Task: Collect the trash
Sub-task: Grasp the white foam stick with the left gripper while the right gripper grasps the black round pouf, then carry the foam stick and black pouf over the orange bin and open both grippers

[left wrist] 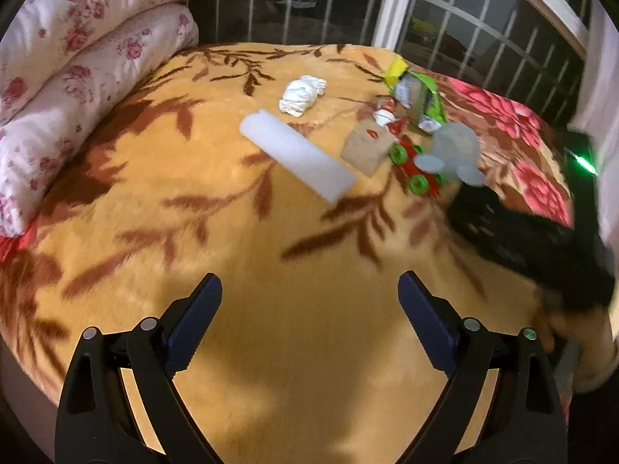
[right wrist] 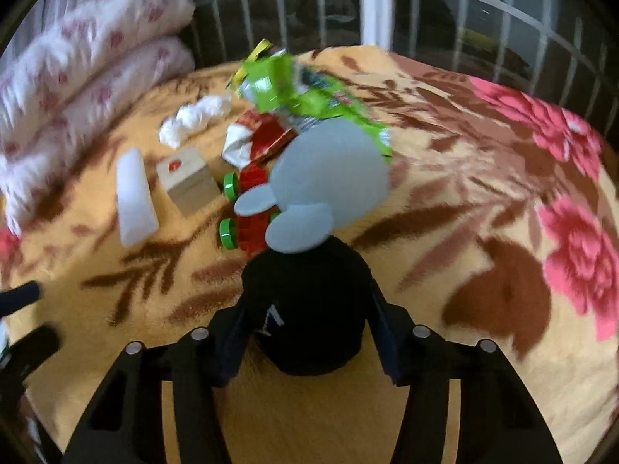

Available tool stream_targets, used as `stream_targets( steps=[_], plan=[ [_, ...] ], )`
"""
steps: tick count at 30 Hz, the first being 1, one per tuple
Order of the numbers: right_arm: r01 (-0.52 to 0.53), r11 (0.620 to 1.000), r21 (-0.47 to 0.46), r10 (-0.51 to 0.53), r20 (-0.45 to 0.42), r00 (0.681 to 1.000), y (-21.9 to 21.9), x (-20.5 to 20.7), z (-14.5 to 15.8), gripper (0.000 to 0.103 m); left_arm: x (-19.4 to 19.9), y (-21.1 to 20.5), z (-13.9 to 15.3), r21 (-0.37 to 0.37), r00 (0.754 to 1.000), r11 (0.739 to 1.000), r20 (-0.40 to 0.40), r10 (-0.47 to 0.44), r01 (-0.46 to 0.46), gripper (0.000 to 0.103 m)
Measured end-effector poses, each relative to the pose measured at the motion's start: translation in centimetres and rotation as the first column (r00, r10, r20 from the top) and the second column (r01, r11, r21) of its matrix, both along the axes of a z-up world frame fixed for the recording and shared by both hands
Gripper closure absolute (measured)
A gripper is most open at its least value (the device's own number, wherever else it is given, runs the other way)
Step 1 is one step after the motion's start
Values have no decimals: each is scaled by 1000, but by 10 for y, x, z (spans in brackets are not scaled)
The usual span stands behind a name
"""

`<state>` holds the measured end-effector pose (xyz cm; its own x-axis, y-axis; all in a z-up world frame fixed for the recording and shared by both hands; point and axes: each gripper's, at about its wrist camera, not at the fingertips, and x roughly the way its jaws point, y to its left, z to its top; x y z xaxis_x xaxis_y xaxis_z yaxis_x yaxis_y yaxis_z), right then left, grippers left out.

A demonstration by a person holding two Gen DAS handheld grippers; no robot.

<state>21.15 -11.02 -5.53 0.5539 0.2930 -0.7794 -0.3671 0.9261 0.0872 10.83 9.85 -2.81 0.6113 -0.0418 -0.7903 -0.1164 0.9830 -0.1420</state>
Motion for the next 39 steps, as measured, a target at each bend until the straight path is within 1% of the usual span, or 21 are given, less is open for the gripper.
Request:
stream_targets(
  steps=[3, 4, 6, 9, 11, 14, 16, 18, 19, 20, 21, 22, 23, 24, 25, 27, 30, 32, 35, 37, 39],
  plan=[
    [39, 994, 99, -38, -8, 999, -23, -16, 4, 49, 24, 0, -2, -17, 999, 999, -13, 39, -39, 13],
    [46, 992, 119, -46, -8, 999, -29, -21, 4, 49, 34, 0, -2, -17, 998, 998, -15, 55, -55, 13],
    [71, 986, 153, -71, -6, 997, -42, -30, 1, 49, 49, -2, -3, 5, 996, 996, -16, 85, -85, 13],
    [95, 965, 243, -89, -38, 995, -61, -37, -6, 49, 72, -3, -4, 57, 987, 986, -25, 158, -157, 13],
    [95, 951, 293, -87, -42, 995, -68, -38, -9, 48, 87, 2, -6, 48, 975, 975, -43, 217, -215, 13],
    [86, 952, 293, -81, -30, 996, -66, -39, -10, 48, 107, 11, -9, 3, 956, 958, -63, 285, -286, 13],
    [80, 955, 284, -78, -18, 997, -64, -41, -10, 48, 124, 14, -14, 20, 944, 947, -83, 320, -319, 13],
    [76, 953, 293, -75, -15, 997, -65, -41, -10, 48, 141, 15, -27, 49, 932, 941, -132, 338, -335, 13],
    [78, 951, 300, -76, -17, 997, -66, -41, -10, 48, 145, 17, -33, 47, 925, 938, -151, 348, -345, 14],
    [79, 948, 309, -77, -20, 997, -68, -40, -11, 48, 143, 19, -36, 29, 923, 933, -142, 359, -358, 14],
    [82, 945, 318, -79, -23, 997, -70, -40, -11, 48, 140, 19, -35, 24, 922, 930, -118, 368, -368, 23],
    [83, 943, 322, -79, -24, 997, -70, -40, -12, 48, 136, 18, -33, 36, 925, 931, -102, 366, -364, 27],
    [83, 943, 322, -79, -27, 997, -70, -39, -12, 48, 133, 16, -31, 44, 929, 934, -94, 358, -355, 36],
    [85, 943, 321, -80, -28, 996, -70, -39, -12, 48, 130, 14, -29, 53, 932, 935, -83, 353, -350, 55],
    [85, 944, 319, -80, -29, 996, -70, -38, -12, 48, 125, 12, -26, 71, 938, 939, -67, 342, -337, 63],
    [86, 945, 316, -82, -27, 996, -69, -39, -12, 48, 116, 10, -24, 62, 947, 949, -69, 313, -309, 70],
    [89, 944, 316, -86, -25, 996, -70, -39, -12, 48, 101, 12, -22, 19, 963, 964, -55, 265, -264, 76],
    [92, 945, 314, -89, -24, 996, -70, -39, -12, 48, 86, 10, -16, 5, 975, 976, -33, 218, -218, 77],
    [92, 946, 312, -89, -25, 996, -69, -39, -12, 48, 54, -6, 0, 31, 990, 990, 35, 140, -141, 77],
    [94, 947, 308, -89, -29, 996, -69, -38, -12, 48, 28, -22, 11, 46, 994, 995, 69, 84, -87, 77],
    [98, 948, 303, -91, -37, 995, -69, -37, -12, 48, 7, -37, 18, 58, 995, 997, 86, 44, -49, 77]
  ],
)
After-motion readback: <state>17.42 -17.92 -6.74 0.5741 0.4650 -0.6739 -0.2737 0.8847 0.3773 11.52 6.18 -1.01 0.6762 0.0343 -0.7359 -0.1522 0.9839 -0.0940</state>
